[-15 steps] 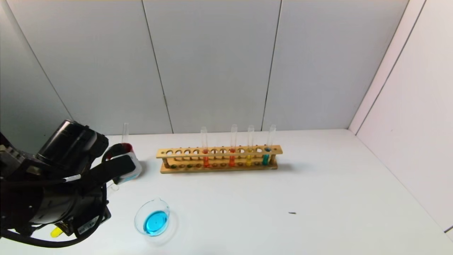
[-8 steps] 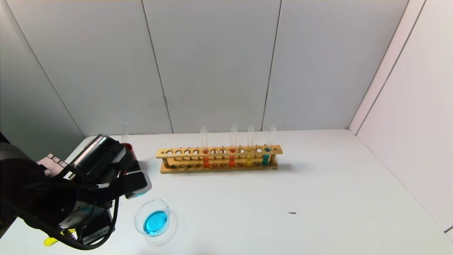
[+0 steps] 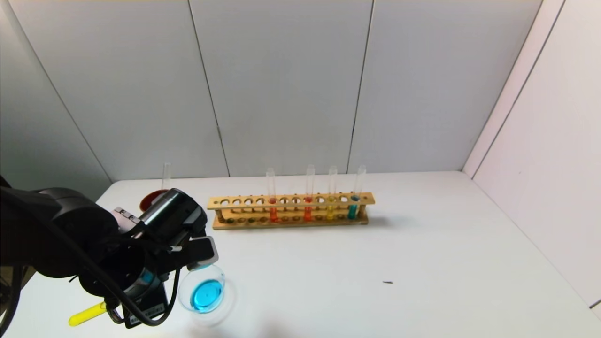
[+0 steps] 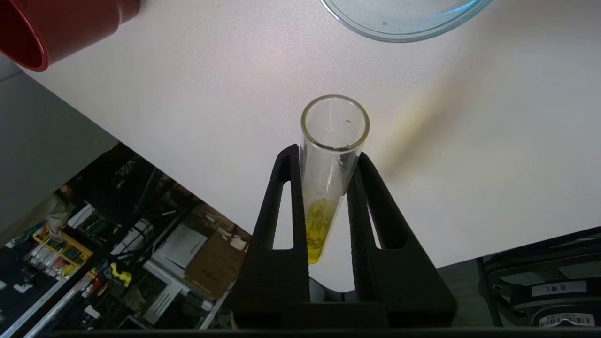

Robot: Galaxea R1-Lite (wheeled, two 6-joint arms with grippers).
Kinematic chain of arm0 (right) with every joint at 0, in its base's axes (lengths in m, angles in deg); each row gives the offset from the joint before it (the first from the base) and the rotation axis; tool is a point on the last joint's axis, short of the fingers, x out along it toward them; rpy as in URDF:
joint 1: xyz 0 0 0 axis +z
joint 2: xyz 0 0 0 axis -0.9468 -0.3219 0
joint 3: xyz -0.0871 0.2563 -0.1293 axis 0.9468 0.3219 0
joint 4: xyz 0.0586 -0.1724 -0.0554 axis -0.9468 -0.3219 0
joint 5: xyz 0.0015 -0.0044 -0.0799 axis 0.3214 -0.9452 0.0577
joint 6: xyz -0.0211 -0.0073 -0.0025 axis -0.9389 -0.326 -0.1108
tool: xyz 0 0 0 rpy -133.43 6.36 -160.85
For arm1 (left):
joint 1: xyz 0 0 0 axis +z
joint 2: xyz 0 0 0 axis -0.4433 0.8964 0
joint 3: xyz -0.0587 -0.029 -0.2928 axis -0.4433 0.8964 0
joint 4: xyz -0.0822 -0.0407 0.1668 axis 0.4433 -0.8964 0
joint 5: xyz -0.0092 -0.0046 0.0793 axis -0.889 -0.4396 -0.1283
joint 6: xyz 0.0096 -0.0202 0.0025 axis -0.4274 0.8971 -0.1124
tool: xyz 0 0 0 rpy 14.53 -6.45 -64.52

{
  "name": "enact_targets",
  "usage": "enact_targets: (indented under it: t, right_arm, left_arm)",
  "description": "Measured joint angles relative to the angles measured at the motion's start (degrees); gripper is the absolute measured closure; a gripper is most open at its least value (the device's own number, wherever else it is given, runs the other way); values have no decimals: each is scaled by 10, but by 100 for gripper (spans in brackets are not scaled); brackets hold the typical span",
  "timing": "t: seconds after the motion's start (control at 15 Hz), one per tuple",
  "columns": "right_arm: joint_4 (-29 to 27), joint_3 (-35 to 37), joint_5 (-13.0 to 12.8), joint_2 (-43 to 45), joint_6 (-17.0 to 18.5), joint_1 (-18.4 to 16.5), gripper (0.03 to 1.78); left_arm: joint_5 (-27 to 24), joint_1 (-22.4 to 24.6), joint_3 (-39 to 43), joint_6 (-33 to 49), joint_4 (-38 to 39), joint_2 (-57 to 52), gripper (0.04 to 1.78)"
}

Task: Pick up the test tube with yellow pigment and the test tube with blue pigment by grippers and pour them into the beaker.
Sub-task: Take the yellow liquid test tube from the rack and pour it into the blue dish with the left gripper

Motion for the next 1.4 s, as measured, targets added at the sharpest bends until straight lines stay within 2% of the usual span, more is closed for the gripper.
enact_targets:
  t: [0.33, 0.73, 1.13, 1.4]
  right_arm:
    - [0, 0, 0, 0, 0, 0, 11]
    - [0, 0, 0, 0, 0, 0, 11]
    - [0, 0, 0, 0, 0, 0, 11]
    - [0, 0, 0, 0, 0, 0, 11]
  left_arm:
    - [13, -3, -23, -7, -44, 38, 152]
    - [35, -15, -47, -8, -55, 81, 152]
    - [56, -18, -108, -8, -153, 112, 152]
    - [61, -33, -133, -3, -163, 140, 152]
